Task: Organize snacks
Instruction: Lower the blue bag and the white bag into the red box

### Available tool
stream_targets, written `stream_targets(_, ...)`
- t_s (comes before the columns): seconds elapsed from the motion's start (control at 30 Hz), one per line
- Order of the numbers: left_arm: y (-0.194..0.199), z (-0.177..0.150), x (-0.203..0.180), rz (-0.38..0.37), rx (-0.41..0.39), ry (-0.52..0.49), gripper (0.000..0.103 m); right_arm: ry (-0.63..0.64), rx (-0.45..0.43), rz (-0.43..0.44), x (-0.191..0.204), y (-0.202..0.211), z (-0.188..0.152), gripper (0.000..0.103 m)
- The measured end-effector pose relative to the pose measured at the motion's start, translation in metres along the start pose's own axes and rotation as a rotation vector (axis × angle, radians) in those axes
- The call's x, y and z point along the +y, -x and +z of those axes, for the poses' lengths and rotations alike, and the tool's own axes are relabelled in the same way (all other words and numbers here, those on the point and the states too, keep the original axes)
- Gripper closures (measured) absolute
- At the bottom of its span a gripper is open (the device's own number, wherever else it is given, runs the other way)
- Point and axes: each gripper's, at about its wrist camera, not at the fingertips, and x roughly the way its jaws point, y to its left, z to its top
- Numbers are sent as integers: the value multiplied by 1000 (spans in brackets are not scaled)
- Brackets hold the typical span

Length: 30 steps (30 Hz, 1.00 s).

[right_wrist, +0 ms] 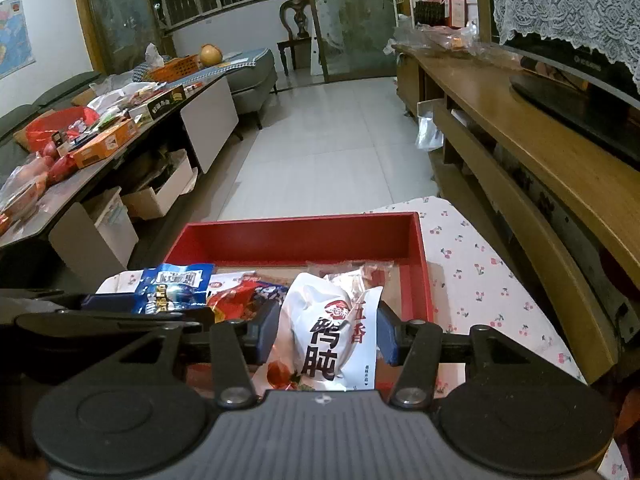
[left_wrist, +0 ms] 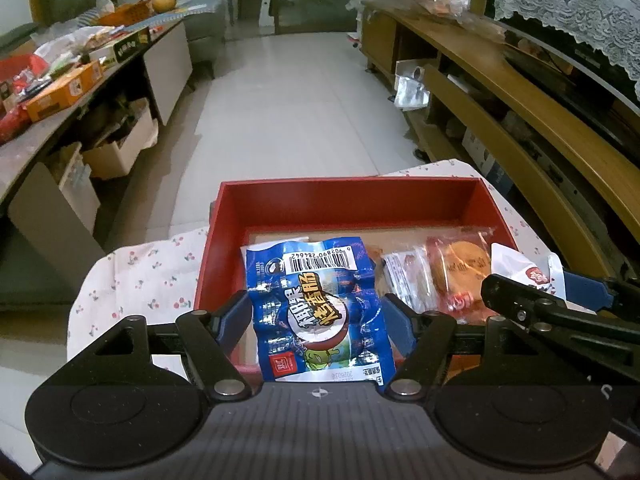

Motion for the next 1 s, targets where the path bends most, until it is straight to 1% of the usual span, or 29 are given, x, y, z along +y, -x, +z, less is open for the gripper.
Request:
stream_targets(0.6,-22,18,-2,27,2,11,28,-1,-4,-15,-4,-24,15,44)
stream_targets(0.83,-34,21,-1,27,21,27,28,-7,3,-20,-8,-40,20,44)
stream_targets(1.0,-44,22,-3,39,36,28,28,1,15,-31,-8,-49,18,44)
